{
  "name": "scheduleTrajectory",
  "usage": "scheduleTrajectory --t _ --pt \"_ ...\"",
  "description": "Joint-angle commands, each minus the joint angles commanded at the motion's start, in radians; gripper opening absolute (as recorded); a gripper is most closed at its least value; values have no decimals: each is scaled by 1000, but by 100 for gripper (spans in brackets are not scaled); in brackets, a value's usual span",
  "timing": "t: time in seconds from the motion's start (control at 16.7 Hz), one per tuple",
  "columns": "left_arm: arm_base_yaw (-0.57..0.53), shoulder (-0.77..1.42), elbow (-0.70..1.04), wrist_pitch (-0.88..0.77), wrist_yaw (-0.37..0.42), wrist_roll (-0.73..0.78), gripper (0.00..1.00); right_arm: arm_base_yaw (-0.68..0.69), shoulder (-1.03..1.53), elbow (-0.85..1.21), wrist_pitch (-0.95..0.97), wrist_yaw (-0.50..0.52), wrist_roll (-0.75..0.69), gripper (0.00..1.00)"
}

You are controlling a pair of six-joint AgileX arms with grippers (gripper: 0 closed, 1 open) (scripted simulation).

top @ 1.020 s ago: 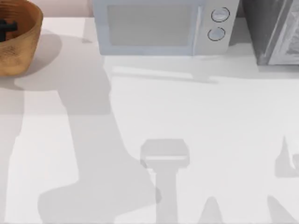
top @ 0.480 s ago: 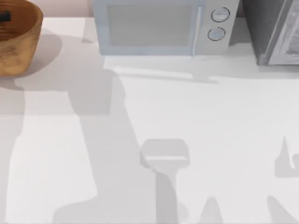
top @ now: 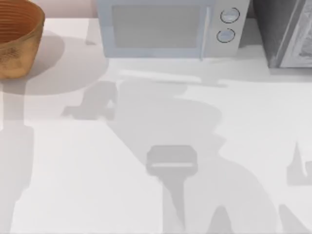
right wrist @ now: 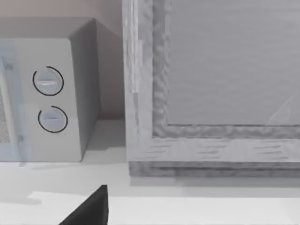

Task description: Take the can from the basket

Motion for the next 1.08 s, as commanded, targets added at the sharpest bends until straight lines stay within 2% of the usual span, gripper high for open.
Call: scheduleTrajectory --t 0.3,0.66,0.9,1.08 --pt "-54 -686 -640 271 -25 -31 0 0 0 0 0 0 0 100" --pt "-119 -1393 -1318 581 -118 -93 0 0 0 0 0 0 0 100" --pt "-153 -1678 -1601 734 -186 -131 0 0 0 0 0 0 0 100" --pt "-167 -1782 -1705 795 -218 -149 0 0 0 0 0 0 0 100"
